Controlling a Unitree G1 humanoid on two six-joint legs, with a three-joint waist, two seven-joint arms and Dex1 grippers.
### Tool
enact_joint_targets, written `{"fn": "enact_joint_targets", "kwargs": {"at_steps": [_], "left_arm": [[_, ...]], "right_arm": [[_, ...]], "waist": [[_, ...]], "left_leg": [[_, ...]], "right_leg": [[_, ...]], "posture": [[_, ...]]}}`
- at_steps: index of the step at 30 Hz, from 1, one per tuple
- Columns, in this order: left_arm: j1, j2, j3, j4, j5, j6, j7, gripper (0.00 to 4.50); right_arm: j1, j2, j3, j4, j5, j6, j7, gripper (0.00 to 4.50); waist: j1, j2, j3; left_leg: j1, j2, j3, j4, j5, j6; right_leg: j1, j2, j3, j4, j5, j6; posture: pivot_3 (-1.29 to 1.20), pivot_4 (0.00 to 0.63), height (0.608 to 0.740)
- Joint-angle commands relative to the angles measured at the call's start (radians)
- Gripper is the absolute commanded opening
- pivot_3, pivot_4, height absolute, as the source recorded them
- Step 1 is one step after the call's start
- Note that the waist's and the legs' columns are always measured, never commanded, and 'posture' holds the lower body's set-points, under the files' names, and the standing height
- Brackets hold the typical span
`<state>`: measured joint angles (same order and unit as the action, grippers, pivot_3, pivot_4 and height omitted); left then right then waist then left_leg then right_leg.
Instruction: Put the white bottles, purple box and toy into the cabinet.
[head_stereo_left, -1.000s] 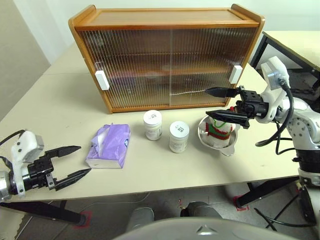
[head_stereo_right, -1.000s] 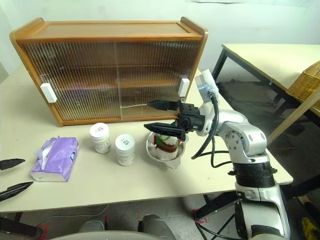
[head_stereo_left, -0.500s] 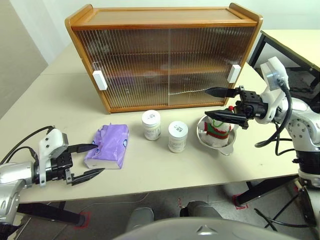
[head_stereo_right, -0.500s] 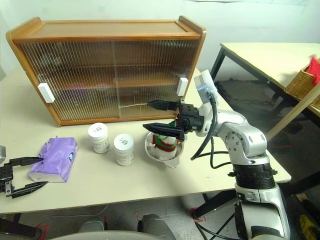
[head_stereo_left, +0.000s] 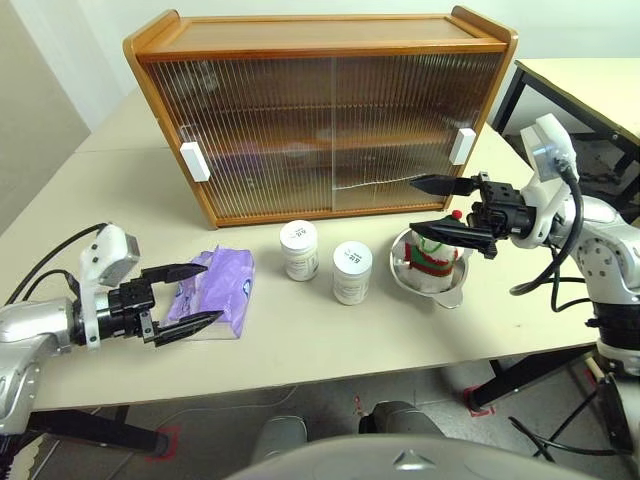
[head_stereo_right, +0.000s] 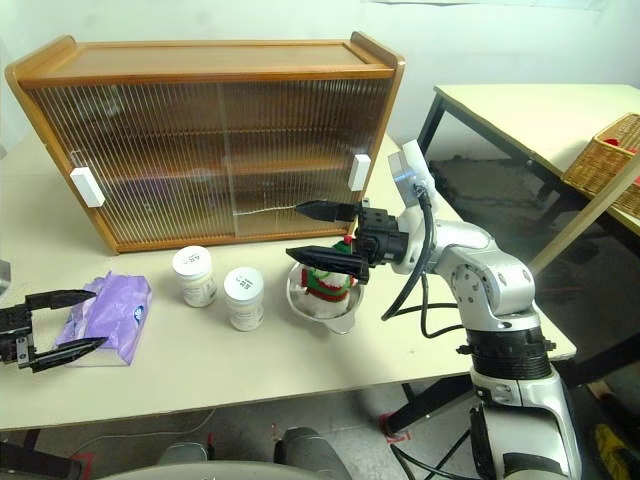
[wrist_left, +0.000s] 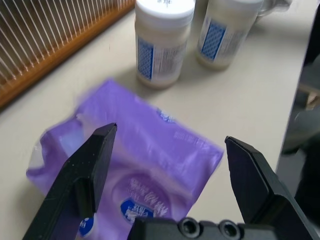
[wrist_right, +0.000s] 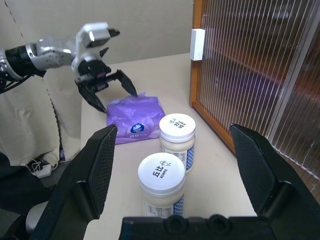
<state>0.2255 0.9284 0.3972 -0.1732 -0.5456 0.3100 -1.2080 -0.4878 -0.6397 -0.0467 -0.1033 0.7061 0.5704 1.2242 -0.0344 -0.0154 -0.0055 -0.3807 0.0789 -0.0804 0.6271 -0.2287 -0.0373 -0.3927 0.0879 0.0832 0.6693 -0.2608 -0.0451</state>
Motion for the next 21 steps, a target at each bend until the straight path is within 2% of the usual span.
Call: {"fn": "enact_joint_targets", "kwargs": {"at_steps": [1, 8, 11, 21], "left_arm": [[-0.023, 0.004, 0.037, -0.048, -0.054, 0.076, 0.036, 4.46], [-0.244, -0.091, 0.097, 0.037, -0.108, 0.18, 0.295, 4.46], [-0.323, -0.116, 0.101, 0.088, -0.074, 0.187, 0.402, 3.54], [-0.482, -0.231, 0.045, 0.189, 0.068, 0.115, 0.661, 0.02]], "right_arm": [[-0.007, 0.004, 0.009, 0.011, -0.009, -0.007, 0.004, 4.5], [-0.01, 0.002, 0.007, 0.015, -0.01, -0.008, 0.01, 4.5], [-0.008, 0.002, 0.006, 0.011, -0.01, -0.007, 0.007, 4.5], [-0.007, 0.0, 0.002, 0.006, -0.007, -0.004, 0.001, 4.5]], "waist": [[0.001, 0.0, 0.0], [0.009, 0.0, 0.0], [0.009, 0.0, 0.0], [0.005, -0.001, 0.0]], "left_leg": [[0.0, 0.0, 0.0, 0.0, 0.0, 0.0], [0.002, 0.0, 0.0, 0.001, 0.001, 0.002], [0.005, 0.0, 0.001, 0.001, 0.001, 0.002], [0.012, -0.004, 0.006, 0.006, 0.001, 0.002]], "right_leg": [[0.0, 0.0, 0.0, 0.0, 0.0, 0.0], [0.001, 0.0, 0.001, 0.0, 0.002, 0.0], [0.004, 0.0, 0.005, 0.0, 0.004, 0.002], [0.01, 0.001, 0.012, -0.001, 0.006, 0.008]], "posture": [[-0.03, 0.0, 0.74], [-0.03, 0.0, 0.74], [-0.04, 0.0, 0.74], [-0.04, 0.0, 0.74]]}}
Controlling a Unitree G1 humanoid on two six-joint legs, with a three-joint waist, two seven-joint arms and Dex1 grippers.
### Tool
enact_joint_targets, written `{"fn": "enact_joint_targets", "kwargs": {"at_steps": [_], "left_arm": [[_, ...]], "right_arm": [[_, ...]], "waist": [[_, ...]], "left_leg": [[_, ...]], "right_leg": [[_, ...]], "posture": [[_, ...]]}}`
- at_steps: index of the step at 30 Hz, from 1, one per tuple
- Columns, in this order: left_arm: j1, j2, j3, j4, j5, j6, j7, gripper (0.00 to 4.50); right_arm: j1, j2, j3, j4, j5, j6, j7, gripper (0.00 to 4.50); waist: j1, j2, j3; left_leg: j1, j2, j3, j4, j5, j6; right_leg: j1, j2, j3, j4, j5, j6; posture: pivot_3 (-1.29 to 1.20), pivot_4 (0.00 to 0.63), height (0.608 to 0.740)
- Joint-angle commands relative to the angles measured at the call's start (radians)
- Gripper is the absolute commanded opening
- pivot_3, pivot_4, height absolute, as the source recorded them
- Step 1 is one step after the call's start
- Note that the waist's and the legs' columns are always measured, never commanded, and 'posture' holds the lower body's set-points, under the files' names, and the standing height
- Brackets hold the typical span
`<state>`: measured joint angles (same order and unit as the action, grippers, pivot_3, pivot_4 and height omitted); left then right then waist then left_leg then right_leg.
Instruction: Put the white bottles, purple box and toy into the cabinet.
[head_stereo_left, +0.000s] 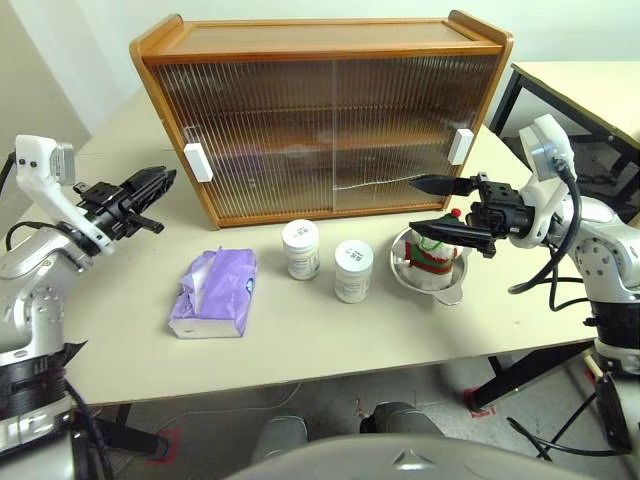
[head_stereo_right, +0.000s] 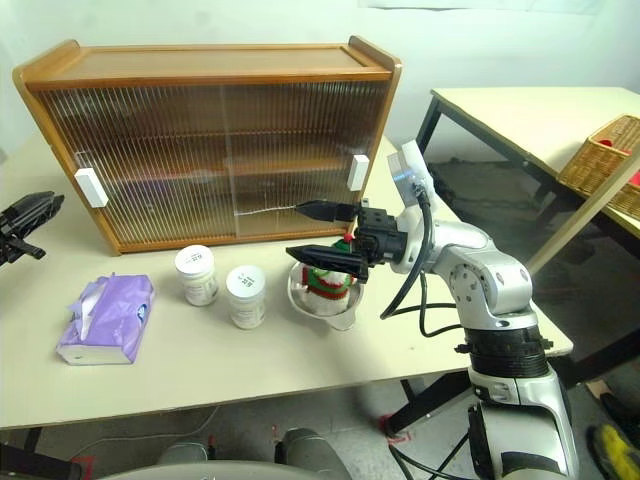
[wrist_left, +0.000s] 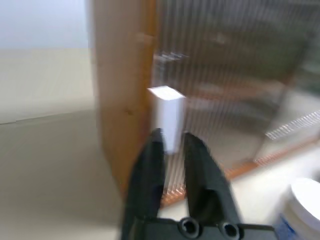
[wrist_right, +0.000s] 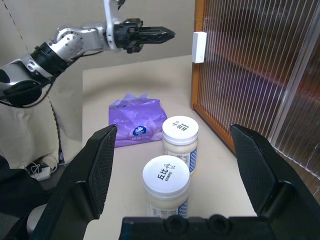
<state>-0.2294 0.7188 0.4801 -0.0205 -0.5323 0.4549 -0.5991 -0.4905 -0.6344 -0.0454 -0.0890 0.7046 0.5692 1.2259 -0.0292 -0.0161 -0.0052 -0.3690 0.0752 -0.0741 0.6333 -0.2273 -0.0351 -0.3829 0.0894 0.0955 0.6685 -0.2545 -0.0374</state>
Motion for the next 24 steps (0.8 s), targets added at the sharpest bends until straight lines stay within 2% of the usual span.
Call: {"fn": "enact_joint_targets", "kwargs": {"at_steps": [1, 11, 24], "left_arm": [[-0.038, -0.031, -0.043, 0.047, 0.066, -0.036, 0.068, 0.02], [-0.123, -0.102, -0.14, 0.157, 0.149, -0.116, 0.097, 0.02], [-0.164, -0.115, -0.168, 0.185, 0.156, -0.121, 0.08, 0.02]], "right_arm": [[-0.006, -0.006, 0.0, -0.006, -0.006, -0.002, 0.0, 4.5], [-0.006, -0.003, -0.001, -0.004, -0.006, -0.005, -0.005, 4.5], [0.006, -0.002, -0.005, -0.017, -0.003, -0.006, -0.017, 4.5]], "waist": [[0.0, -0.001, 0.0], [0.001, -0.003, 0.001], [-0.001, -0.004, 0.002]], "left_leg": [[0.001, 0.0, 0.0, 0.001, 0.0, 0.0], [0.002, -0.002, 0.002, 0.001, -0.001, 0.001], [0.003, -0.003, 0.006, 0.002, -0.002, 0.002]], "right_leg": [[0.001, 0.0, 0.0, 0.0, 0.0, 0.0], [0.003, 0.001, -0.003, -0.001, 0.0, 0.001], [0.003, 0.001, -0.001, -0.002, 0.001, 0.004]], "posture": [[-0.04, 0.0, 0.74], [-0.05, 0.0, 0.74], [-0.07, 0.0, 0.74]]}}
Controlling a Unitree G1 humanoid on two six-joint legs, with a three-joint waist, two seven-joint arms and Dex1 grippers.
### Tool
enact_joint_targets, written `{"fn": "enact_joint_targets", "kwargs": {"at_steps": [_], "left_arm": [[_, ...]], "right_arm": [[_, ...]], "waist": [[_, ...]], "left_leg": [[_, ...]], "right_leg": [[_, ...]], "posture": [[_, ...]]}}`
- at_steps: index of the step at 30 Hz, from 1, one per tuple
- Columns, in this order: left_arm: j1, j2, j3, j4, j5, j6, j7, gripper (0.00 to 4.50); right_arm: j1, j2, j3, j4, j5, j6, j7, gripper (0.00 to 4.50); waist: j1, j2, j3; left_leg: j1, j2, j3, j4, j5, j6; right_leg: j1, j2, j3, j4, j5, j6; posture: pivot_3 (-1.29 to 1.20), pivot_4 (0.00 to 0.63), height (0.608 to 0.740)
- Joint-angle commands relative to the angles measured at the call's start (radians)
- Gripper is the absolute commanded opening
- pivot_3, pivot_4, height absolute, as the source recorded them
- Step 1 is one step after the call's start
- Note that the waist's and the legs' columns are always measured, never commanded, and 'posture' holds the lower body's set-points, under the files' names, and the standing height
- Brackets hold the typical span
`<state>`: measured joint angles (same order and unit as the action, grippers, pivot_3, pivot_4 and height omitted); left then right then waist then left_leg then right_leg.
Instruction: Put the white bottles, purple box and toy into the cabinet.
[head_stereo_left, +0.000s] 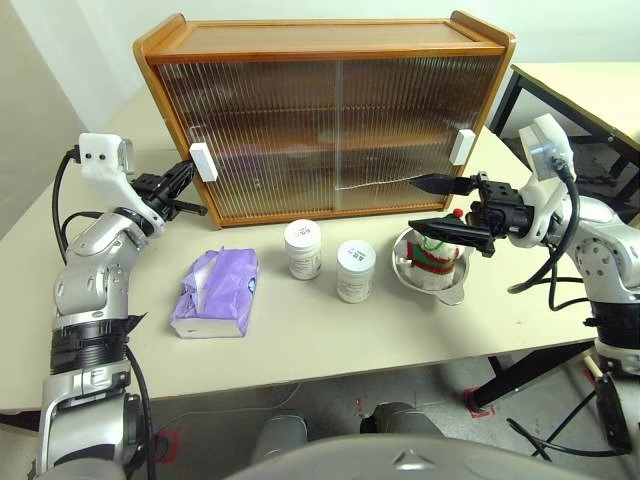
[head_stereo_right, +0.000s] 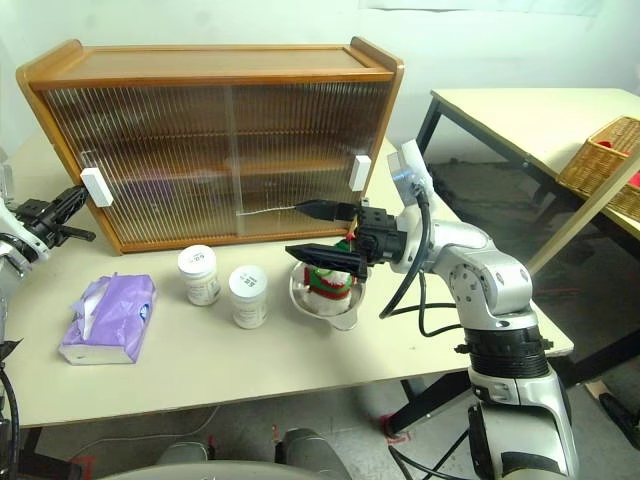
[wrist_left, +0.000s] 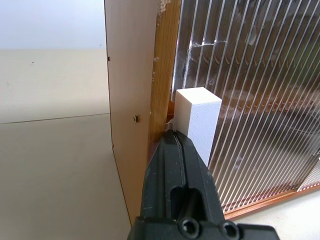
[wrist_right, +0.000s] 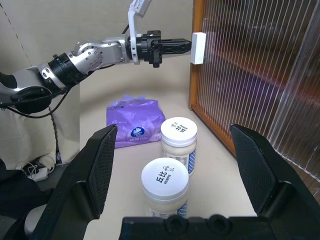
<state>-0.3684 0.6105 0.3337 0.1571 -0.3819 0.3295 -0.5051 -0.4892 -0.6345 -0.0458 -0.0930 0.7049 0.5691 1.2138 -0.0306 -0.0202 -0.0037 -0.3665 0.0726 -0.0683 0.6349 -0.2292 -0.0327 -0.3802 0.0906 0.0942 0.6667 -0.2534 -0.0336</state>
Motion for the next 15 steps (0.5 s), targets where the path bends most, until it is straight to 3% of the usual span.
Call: {"fn": "enact_joint_targets", "kwargs": {"at_steps": [1, 15], "left_arm": [[-0.031, -0.01, -0.03, 0.008, 0.004, 0.005, -0.022, 0.02], [-0.143, -0.043, -0.129, 0.187, 0.042, -0.087, -0.15, 0.02]], "right_arm": [[0.006, -0.001, -0.005, -0.013, -0.003, -0.006, -0.006, 4.5], [0.015, -0.003, -0.013, -0.025, 0.001, -0.005, -0.017, 4.5]], "waist": [[0.001, 0.0, 0.0], [0.001, -0.001, 0.0]], "left_leg": [[0.0, 0.0, 0.0, 0.0, 0.0, 0.0], [-0.002, 0.0, 0.0, 0.005, -0.003, 0.006]], "right_leg": [[0.0, 0.0, 0.0, 0.0, 0.0, 0.0], [0.0, 0.0, 0.001, 0.0, 0.0, 0.001]], "posture": [[-0.07, 0.0, 0.74], [-0.08, 0.0, 0.74]]}}
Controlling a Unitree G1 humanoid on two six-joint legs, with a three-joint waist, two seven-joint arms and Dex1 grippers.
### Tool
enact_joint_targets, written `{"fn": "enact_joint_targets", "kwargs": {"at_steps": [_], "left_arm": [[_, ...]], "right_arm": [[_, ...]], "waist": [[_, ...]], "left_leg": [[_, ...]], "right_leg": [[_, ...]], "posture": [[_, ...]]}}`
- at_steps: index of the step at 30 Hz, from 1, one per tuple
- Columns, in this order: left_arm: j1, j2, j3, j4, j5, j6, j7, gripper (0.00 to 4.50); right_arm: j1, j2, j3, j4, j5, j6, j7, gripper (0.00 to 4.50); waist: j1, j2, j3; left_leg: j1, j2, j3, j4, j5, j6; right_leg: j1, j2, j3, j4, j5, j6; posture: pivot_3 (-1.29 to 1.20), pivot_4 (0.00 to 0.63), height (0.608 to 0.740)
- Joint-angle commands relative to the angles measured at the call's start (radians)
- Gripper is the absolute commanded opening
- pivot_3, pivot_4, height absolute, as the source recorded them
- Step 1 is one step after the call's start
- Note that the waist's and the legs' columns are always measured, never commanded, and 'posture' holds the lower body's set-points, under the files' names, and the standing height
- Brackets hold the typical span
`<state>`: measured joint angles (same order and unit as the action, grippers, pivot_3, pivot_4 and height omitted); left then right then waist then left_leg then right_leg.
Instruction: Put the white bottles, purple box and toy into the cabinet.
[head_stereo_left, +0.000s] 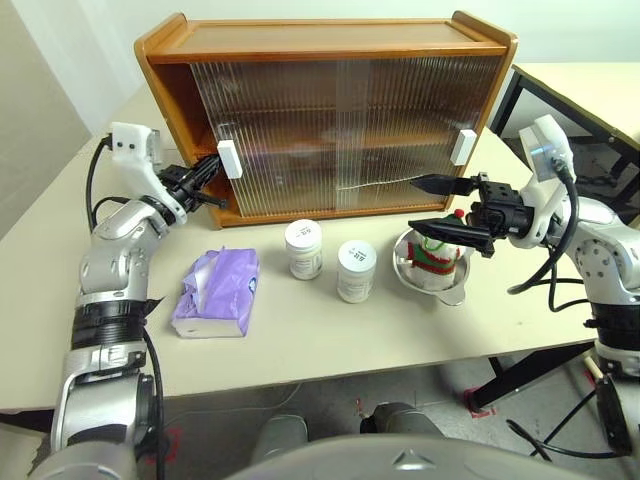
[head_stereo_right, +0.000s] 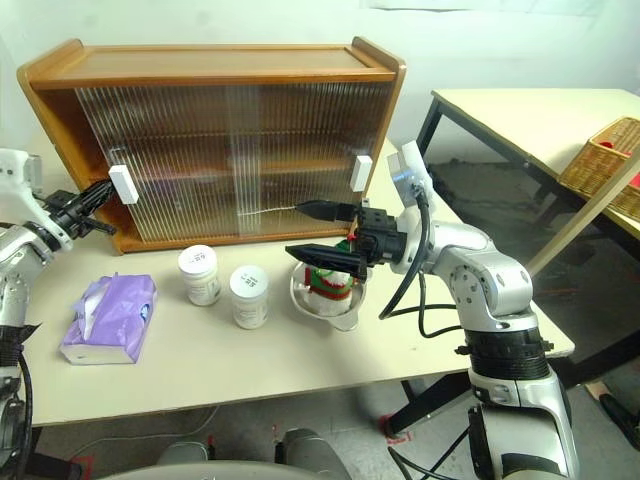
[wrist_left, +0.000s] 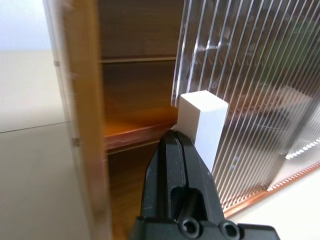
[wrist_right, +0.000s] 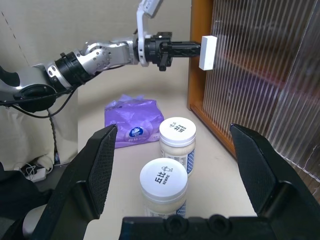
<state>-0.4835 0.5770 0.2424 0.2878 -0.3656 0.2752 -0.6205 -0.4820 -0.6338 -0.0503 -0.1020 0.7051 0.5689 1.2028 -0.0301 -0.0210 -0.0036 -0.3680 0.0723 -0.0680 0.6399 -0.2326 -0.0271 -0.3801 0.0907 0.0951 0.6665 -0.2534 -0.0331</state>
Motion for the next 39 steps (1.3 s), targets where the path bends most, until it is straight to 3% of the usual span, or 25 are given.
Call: {"fn": "enact_joint_targets", "kwargs": {"at_steps": [1, 14, 32, 39], "left_arm": [[-0.04, -0.012, -0.043, 0.081, 0.034, -0.047, -0.043, 0.02], [-0.212, -0.078, -0.113, 0.291, 0.09, -0.171, -0.144, 0.02], [-0.224, -0.16, -0.165, 0.244, 0.066, -0.125, -0.269, 0.02], [-0.286, -0.196, -0.185, 0.309, 0.084, -0.143, -0.277, 0.02]], "right_arm": [[0.008, -0.004, -0.01, -0.017, 0.001, -0.004, -0.007, 4.5], [0.018, -0.012, -0.017, -0.031, 0.004, 0.001, -0.016, 4.5], [0.014, -0.017, -0.014, -0.031, 0.004, 0.005, -0.022, 4.5], [0.017, -0.019, -0.016, -0.037, 0.006, 0.008, -0.028, 4.5]], "waist": [[0.0, 0.0, 0.0], [0.004, -0.001, 0.001], [-0.006, -0.001, 0.001], [-0.015, -0.001, 0.001]], "left_leg": [[0.0, 0.0, 0.0, 0.001, 0.0, 0.0], [-0.005, -0.003, -0.001, 0.005, 0.003, 0.006], [-0.013, -0.014, -0.005, 0.006, 0.003, 0.007], [-0.014, -0.014, -0.005, 0.007, 0.002, 0.008]], "right_leg": [[0.0, 0.0, 0.0, 0.0, 0.0, 0.0], [0.001, 0.0, 0.001, -0.001, 0.003, 0.005], [-0.003, -0.006, 0.004, -0.006, 0.003, 0.012], [-0.003, -0.007, 0.004, -0.006, 0.003, 0.015]], "posture": [[-0.08, 0.0, 0.74], [-0.11, 0.0, 0.74], [-0.12, 0.0, 0.74], [-0.12, 0.0, 0.74]]}}
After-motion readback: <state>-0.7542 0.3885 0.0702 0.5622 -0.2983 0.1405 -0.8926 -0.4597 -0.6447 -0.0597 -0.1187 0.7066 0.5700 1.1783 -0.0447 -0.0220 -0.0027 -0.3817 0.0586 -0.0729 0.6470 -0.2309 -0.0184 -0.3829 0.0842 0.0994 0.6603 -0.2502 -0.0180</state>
